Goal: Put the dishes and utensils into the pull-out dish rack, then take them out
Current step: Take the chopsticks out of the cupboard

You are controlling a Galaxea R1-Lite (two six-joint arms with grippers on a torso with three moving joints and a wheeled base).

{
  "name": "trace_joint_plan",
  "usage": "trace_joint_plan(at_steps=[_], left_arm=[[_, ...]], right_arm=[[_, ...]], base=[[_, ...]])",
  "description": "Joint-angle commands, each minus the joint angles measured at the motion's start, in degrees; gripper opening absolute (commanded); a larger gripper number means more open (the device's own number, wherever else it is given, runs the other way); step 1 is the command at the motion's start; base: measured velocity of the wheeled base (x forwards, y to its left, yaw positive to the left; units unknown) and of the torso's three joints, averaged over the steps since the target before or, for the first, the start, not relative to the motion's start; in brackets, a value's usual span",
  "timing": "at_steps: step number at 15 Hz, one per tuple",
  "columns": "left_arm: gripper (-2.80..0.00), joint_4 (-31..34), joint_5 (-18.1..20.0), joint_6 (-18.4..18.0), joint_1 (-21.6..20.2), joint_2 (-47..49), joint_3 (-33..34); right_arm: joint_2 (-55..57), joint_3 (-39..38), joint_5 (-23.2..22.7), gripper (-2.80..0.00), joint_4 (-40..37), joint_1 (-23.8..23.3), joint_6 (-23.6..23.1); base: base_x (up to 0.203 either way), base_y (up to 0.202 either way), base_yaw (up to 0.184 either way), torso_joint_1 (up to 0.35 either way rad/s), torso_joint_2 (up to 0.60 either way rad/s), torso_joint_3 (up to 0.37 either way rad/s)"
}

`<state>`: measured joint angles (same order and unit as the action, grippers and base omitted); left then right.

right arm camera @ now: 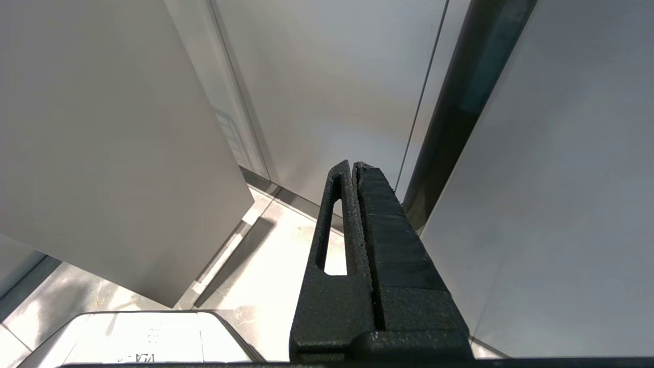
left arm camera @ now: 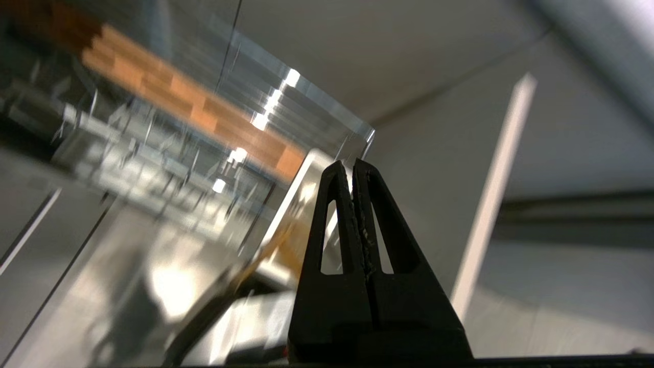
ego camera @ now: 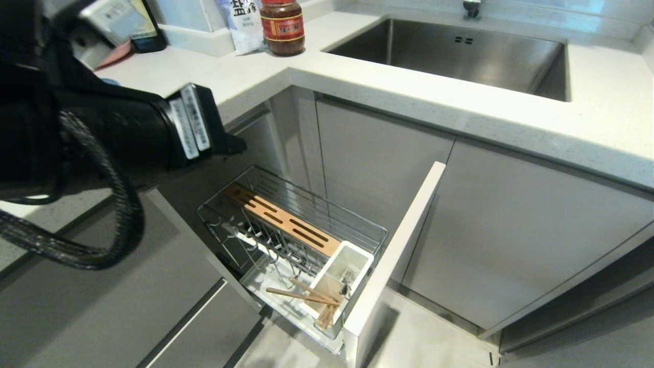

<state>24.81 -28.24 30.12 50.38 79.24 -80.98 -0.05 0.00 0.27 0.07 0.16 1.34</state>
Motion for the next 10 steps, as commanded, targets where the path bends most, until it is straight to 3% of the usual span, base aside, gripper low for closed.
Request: trace_joint_plan(at_steps=[1,4,7,10], left_arm=[[-2.80,11.1,2.2,2.0,-1.1,7.4,-4.4],[-2.80,24.2,15.6,3.3,-6.0,13.0,-12.1],[-2.80,32.5,21.9,3.4,-10.0,19.6,-18.3],[-2.80,36.5,26.5,2.6,-13.0,26.4,-22.1]], right_arm=[[-0.2,-0.1,0.0,-2.80,0.0,0.0,0.1],[-0.2,-0.1,0.0,-2.80,0.0,0.0,0.0],[-0.2,-0.1,0.0,-2.80,0.0,0.0,0.0],[-0.2,-0.1,0.0,-2.80,0.0,0.0,0.0]], base=[[0.000,0.000,0.000,0.000,0.00,0.000],[0.000,0.000,0.000,0.000,0.00,0.000],[0.000,0.000,0.000,0.000,0.00,0.000],[0.000,0.000,0.000,0.000,0.00,0.000]])
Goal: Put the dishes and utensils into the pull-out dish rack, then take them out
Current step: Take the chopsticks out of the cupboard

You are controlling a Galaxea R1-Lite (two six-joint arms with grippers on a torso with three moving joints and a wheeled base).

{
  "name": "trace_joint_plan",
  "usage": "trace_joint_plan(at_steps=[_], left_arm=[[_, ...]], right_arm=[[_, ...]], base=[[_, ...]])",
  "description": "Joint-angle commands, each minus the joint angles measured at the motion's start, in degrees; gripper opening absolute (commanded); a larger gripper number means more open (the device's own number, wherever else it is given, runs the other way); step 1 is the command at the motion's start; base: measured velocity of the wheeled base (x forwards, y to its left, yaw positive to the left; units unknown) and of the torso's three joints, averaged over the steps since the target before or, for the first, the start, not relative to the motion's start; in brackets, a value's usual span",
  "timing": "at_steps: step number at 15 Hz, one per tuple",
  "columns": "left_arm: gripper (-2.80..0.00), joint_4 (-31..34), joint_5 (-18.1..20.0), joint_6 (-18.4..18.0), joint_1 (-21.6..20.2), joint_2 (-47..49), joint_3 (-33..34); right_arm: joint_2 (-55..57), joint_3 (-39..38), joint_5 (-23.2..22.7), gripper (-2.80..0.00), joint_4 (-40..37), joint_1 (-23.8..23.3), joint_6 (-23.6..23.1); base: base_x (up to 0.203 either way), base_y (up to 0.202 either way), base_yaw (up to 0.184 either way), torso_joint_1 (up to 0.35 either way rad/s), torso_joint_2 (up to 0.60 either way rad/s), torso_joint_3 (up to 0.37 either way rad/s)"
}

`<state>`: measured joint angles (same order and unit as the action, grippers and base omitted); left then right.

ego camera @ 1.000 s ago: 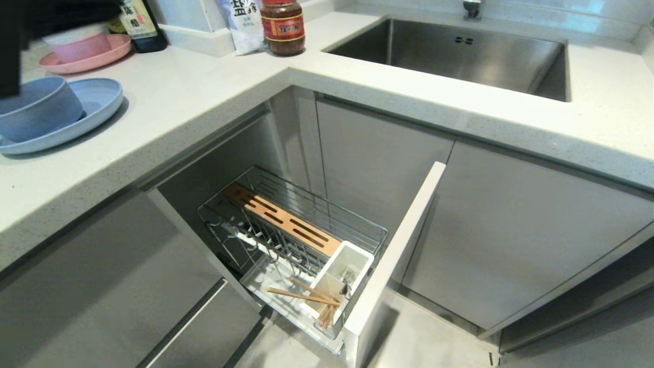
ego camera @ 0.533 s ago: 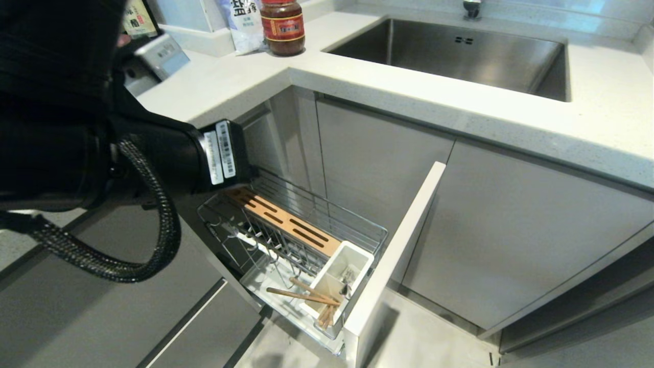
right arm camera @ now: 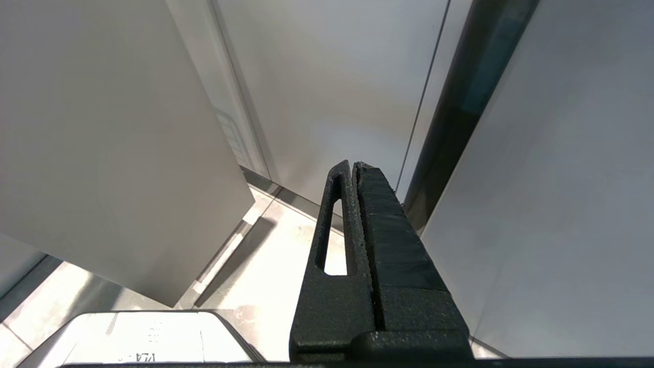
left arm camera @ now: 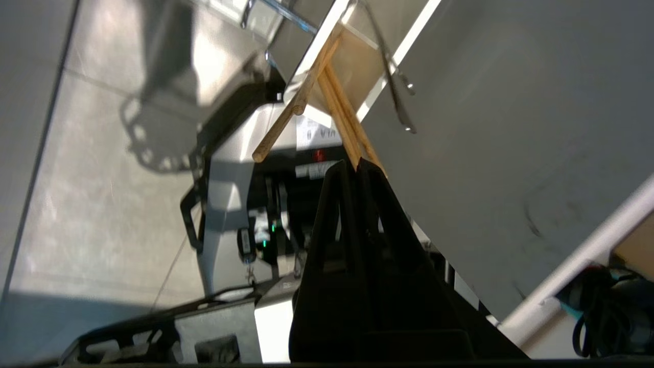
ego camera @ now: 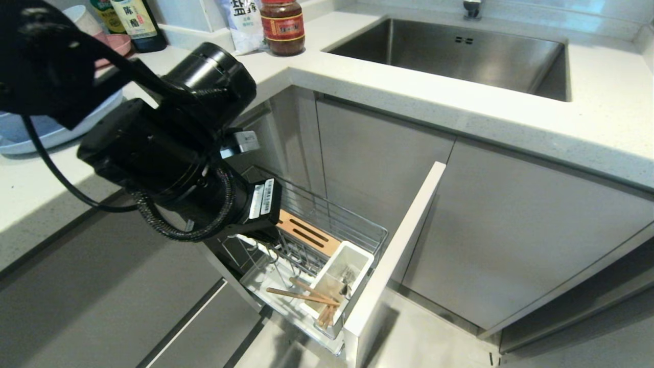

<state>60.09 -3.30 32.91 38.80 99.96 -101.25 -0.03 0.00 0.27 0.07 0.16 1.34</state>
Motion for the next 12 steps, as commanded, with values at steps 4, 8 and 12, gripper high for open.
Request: trace_joint_plan(at_steps=[4,8,12], left_arm=[[-2.80,4.9,8.1,-4.6,-4.0,13.7,-5.4],[-2.80,5.1,9.5,-6.9,-5.3,18.5,-8.6],[0.00,5.0,10.2,-9.4,-7.0,20.1,-8.8]], right_arm=[[-0.2,-0.1,0.0,-2.80,0.0,0.0,0.1],[-0.2,-0.1,0.0,-2.80,0.0,0.0,0.0],[-0.2,-0.1,0.0,-2.80,0.0,0.0,0.0]], base=[[0.000,0.000,0.000,0.000,0.00,0.000],[0.000,0.000,0.000,0.000,0.00,0.000],[0.000,0.000,0.000,0.000,0.00,0.000]])
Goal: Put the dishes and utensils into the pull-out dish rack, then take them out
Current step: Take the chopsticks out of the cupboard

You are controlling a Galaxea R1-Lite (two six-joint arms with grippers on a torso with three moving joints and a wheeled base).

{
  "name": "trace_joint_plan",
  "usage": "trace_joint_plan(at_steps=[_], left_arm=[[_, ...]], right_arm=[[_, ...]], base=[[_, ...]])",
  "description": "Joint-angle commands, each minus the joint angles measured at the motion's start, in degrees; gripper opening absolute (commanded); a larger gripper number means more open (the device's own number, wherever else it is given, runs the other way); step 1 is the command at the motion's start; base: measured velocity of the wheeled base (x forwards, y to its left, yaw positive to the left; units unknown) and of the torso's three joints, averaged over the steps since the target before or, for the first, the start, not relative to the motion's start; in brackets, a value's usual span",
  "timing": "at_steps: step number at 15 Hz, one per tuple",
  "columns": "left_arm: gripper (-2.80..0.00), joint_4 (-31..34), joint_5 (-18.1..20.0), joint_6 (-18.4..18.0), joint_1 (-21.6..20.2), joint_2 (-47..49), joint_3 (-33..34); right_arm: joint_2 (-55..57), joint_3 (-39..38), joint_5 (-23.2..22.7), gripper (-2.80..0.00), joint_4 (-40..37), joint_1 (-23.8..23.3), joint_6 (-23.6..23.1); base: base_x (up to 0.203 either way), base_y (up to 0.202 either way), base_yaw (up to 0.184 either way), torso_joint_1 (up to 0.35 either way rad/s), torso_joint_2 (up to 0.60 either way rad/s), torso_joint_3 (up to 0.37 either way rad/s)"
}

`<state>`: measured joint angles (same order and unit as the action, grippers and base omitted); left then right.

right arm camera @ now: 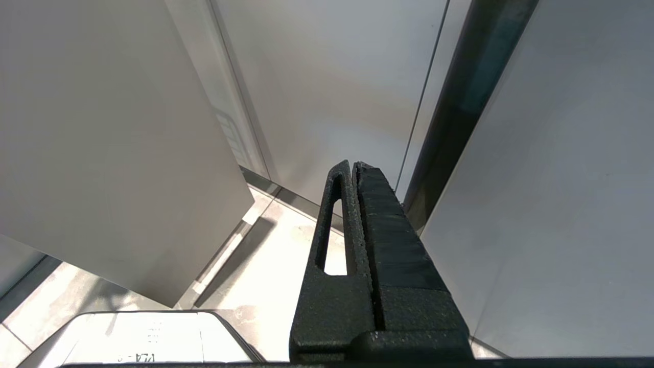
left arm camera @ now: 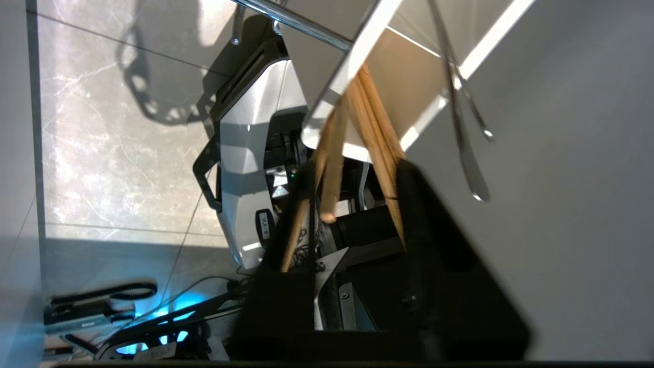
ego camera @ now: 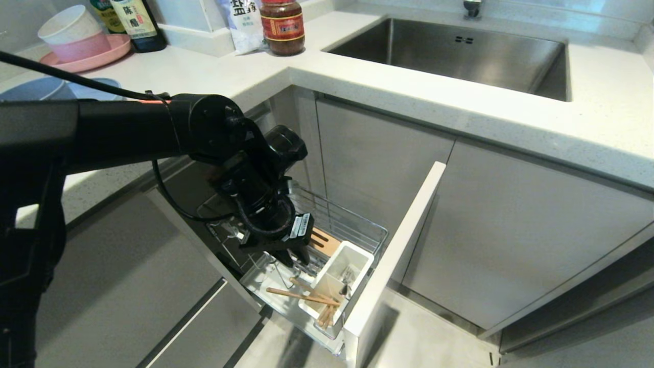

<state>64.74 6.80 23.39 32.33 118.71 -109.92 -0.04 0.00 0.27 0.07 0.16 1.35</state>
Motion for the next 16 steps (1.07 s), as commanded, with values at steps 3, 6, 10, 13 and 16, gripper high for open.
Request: trace_joint_plan(at_steps=[3,6,10,13,16], left_arm=[[0.00,0.4,0.1,-0.5,-0.8,2.5,-0.1],[0.00,2.3,-0.1,-3.0,-1.3,4.1,-0.1],[0.00,3.9,-0.3,-5.0,-1.3,7.0,-0.1],[0.00,5.1,-0.3,-6.3,-1.3,8.6,-0.1],[0.00,5.0,0.1,-6.4,-1.1,10.4,-0.2]], right_arm=[[-0.2,-0.1,0.0,-2.80,0.1,0.0,0.0],[-0.2,-0.1,0.0,-2.80,0.0,0.0,0.0],[-0.2,-0.1,0.0,-2.80,0.0,0.0,0.0],[-0.2,-0.1,0.0,-2.80,0.0,0.0,0.0],[-0.2,-0.1,0.0,-2.80,0.0,0.0,0.1]], base=[[0.000,0.000,0.000,0.000,0.00,0.000],[0.000,0.000,0.000,0.000,0.00,0.000],[0.000,0.000,0.000,0.000,0.00,0.000],[0.000,0.000,0.000,0.000,0.00,0.000],[0.000,0.000,0.000,0.000,0.00,0.000]])
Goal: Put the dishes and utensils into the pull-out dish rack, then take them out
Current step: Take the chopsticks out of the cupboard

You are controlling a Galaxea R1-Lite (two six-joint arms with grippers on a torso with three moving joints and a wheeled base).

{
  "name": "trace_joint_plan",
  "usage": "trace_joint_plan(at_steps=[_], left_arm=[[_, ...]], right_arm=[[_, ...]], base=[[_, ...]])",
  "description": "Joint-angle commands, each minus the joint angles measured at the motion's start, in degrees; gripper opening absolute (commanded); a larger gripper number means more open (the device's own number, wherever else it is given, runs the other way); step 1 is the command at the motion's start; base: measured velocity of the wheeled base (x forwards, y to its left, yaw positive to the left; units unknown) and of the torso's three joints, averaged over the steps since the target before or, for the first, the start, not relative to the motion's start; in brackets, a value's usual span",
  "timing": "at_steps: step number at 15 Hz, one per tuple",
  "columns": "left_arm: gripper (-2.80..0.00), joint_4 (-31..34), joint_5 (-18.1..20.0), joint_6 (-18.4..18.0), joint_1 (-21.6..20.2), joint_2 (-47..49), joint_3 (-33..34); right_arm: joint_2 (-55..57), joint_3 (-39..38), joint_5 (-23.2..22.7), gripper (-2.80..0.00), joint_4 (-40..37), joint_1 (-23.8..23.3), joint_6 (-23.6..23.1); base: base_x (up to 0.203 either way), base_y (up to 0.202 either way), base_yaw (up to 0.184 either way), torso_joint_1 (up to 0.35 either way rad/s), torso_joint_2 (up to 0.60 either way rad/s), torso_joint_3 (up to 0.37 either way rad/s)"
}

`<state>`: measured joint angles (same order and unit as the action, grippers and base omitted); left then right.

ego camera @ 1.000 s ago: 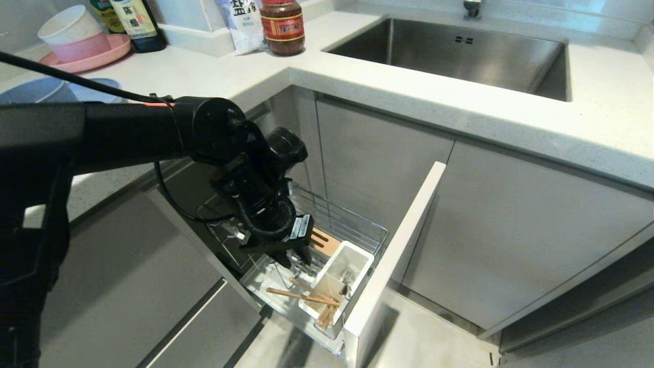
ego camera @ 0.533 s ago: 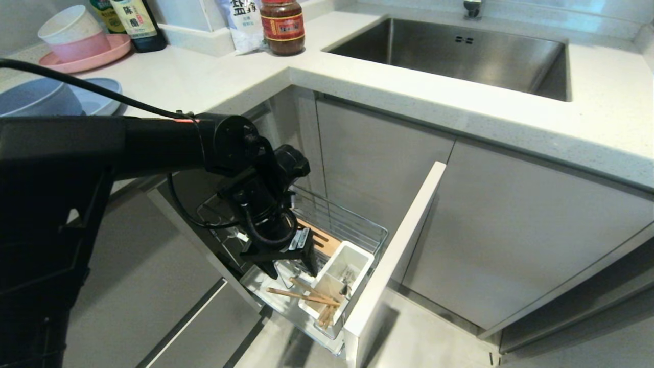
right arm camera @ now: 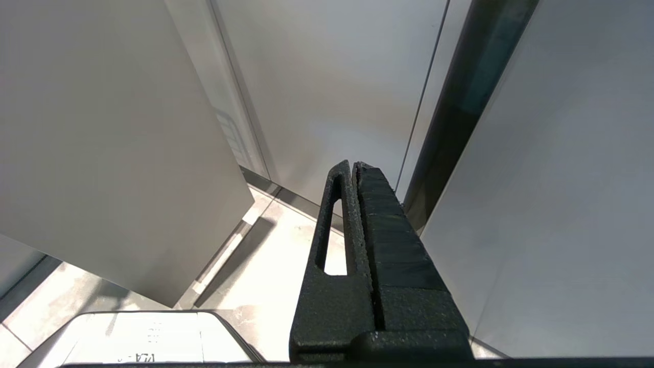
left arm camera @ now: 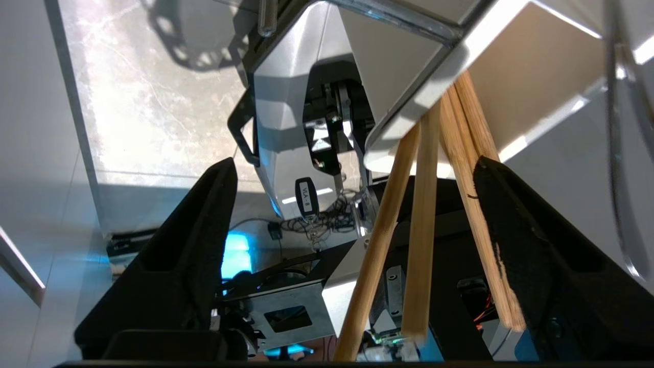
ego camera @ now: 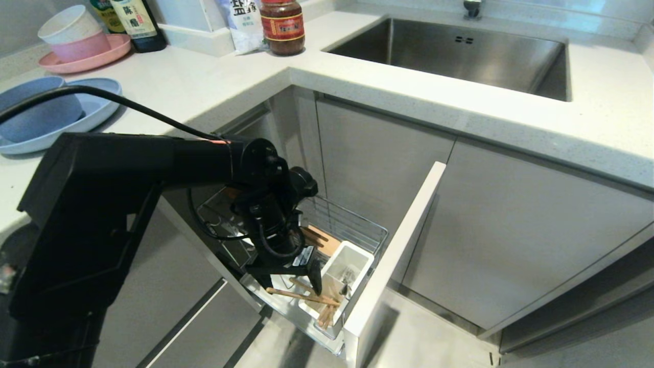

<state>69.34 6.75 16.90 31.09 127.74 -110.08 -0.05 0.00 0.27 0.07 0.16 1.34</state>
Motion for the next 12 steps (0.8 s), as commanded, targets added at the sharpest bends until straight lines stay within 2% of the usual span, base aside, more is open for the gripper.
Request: trace_joint_plan(at_steps=[1,12], left_arm=[[0.00,0.4,0.2,0.2,0.1,1.6,-0.3],[0.00,-0.4,2.0,-0.3,-0.1,2.2,-0.7]], right_arm=[[-0.2,-0.1,0.0,-2.80,0.0,0.0,0.1],[-0.2,-0.1,0.0,-2.80,0.0,0.0,0.1]], base=[[0.000,0.000,0.000,0.000,0.00,0.000],[0.000,0.000,0.000,0.000,0.00,0.000]])
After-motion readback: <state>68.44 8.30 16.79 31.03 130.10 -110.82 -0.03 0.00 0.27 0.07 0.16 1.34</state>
